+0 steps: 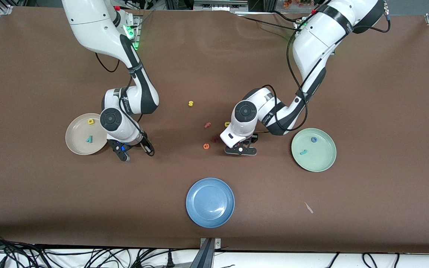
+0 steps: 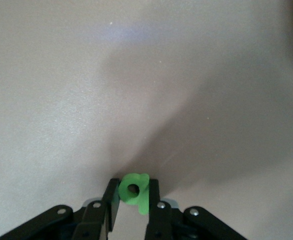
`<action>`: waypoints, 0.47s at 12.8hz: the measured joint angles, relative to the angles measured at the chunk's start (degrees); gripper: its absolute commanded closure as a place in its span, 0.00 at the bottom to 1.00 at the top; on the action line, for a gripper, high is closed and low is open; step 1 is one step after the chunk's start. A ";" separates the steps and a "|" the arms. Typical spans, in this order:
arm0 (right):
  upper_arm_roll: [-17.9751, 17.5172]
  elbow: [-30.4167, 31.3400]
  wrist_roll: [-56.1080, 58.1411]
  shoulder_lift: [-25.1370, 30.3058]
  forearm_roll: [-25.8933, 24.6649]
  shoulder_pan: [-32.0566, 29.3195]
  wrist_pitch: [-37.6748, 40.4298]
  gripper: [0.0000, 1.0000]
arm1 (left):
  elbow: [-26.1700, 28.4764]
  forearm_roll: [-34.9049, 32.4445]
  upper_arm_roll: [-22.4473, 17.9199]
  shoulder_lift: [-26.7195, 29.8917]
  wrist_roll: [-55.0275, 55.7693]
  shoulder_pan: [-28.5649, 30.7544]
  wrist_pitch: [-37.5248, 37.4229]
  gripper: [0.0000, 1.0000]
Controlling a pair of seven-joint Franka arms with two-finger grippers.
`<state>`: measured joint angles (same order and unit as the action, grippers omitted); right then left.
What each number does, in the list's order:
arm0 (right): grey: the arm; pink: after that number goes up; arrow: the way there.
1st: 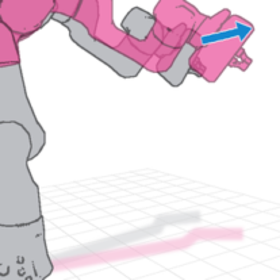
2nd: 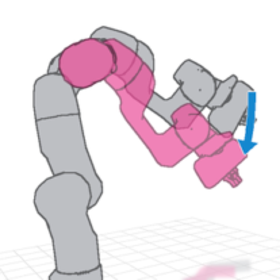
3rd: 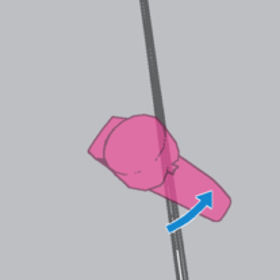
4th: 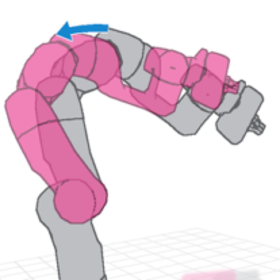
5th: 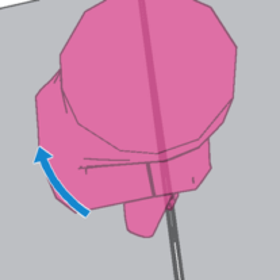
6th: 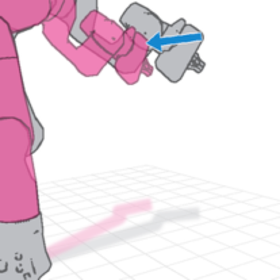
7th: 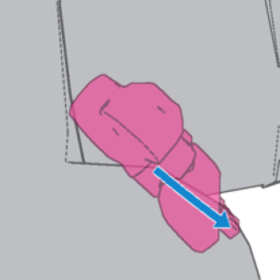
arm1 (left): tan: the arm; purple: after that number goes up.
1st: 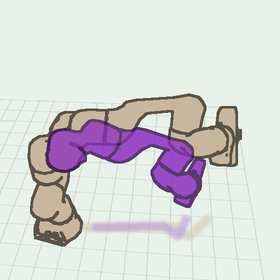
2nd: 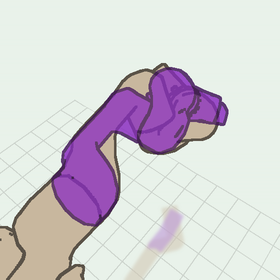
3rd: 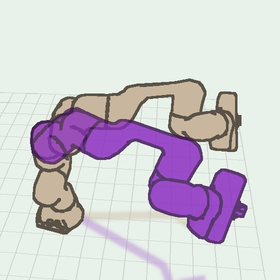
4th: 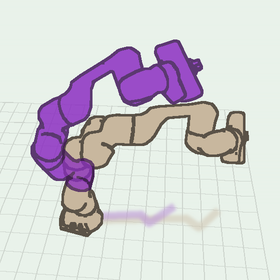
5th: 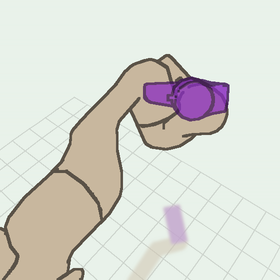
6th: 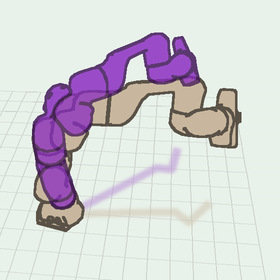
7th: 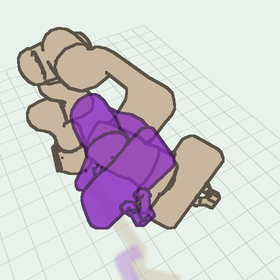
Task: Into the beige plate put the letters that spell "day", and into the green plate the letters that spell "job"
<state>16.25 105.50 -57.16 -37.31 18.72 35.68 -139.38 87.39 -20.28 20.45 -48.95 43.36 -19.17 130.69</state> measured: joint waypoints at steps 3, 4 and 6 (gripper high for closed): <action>0.09 -2.42 1.62 0.01 0.00 -0.12 3.01 0.74 | -0.10 0.00 -0.01 0.32 0.41 0.01 -0.06 0.82; 0.19 -2.97 2.36 0.01 0.00 -0.13 3.70 0.74 | -0.11 0.00 -0.04 0.33 0.55 0.03 -0.10 0.82; 0.56 -3.94 5.43 0.00 -0.03 -0.33 5.71 0.74 | -0.40 -0.03 -0.25 0.50 0.61 0.21 -1.40 0.82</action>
<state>16.82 101.57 -51.73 -37.31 18.69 35.35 -133.67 86.99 -20.31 20.20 -48.46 43.97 -18.96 129.29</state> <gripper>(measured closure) 0.722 0.714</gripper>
